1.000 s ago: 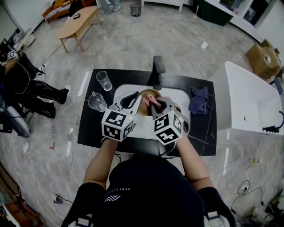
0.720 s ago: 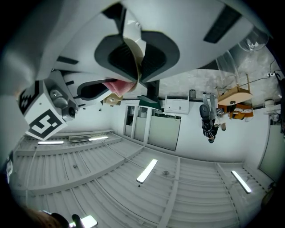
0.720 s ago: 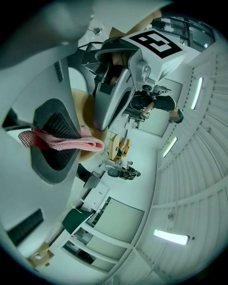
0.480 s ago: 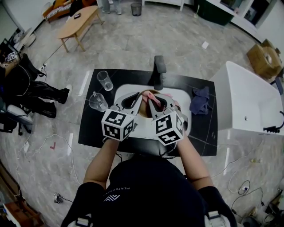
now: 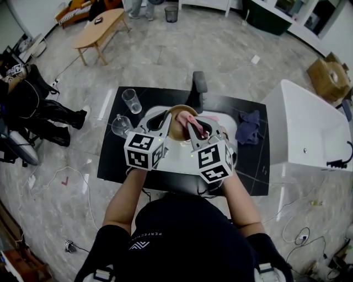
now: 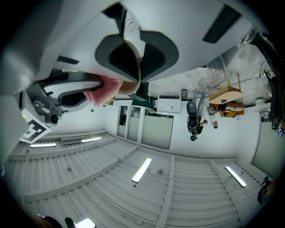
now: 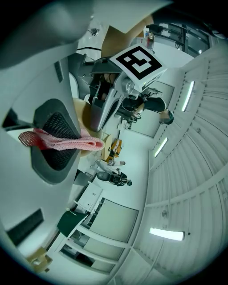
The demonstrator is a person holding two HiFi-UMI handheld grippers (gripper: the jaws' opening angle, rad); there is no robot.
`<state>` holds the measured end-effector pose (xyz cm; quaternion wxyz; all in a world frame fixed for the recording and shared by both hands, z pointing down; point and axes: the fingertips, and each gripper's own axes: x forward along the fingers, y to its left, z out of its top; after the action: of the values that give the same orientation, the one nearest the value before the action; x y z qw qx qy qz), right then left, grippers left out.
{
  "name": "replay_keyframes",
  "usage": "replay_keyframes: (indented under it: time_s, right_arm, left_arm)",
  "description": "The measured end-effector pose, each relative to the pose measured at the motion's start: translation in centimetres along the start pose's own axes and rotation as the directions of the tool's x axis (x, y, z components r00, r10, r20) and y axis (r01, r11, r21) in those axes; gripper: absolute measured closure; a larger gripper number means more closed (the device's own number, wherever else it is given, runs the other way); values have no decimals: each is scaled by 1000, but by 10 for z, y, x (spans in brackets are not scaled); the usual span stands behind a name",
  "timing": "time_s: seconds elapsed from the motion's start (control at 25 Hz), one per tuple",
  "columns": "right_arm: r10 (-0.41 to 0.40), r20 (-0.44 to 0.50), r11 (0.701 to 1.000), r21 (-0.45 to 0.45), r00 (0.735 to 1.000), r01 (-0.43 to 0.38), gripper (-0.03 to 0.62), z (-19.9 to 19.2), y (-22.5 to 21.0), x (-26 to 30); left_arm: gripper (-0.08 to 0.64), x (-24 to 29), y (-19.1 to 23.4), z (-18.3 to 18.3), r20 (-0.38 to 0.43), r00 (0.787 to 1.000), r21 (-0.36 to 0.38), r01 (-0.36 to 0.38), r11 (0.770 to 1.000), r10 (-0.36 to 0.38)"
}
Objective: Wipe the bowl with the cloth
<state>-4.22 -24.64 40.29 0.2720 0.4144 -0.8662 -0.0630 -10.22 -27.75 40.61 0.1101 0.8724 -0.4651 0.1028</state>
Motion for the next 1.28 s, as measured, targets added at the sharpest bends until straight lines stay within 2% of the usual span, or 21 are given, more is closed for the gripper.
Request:
replay_keyframes:
  time_s: [0.2, 0.36, 0.44, 0.6, 0.88, 1.08, 1.28]
  right_arm:
    - [-46, -20, 998, 28, 999, 47, 543, -2, -11, -9]
    - [-40, -26, 997, 62, 999, 42, 543, -5, -13, -11]
    - [-41, -41, 997, 65, 998, 43, 543, -9, -12, -8]
    - [-57, -96, 996, 67, 994, 64, 543, -21, -13, -2]
    - [-64, -92, 995, 68, 994, 70, 543, -18, -14, 0]
    - [-61, -111, 996, 62, 992, 68, 543, -21, -12, 5]
    - [-49, -90, 997, 53, 995, 54, 543, -17, -9, 8]
  left_arm:
    - [540, -2, 6, -5, -17, 998, 29, -60, 998, 60]
    - [540, -7, 13, -3, -6, 995, 22, -95, 995, 95]
    - [540, -9, 11, -2, -5, 995, 45, -97, 994, 97]
    - [540, -10, 0, 1, 3, 997, 97, -81, 992, 81]
    - [540, -10, -12, 1, -5, 999, 115, -53, 992, 54]
    - [540, -5, -19, -1, -22, 998, 157, -49, 986, 54]
    - [540, 0, -31, 1, -21, 1000, 164, 4, 986, -1]
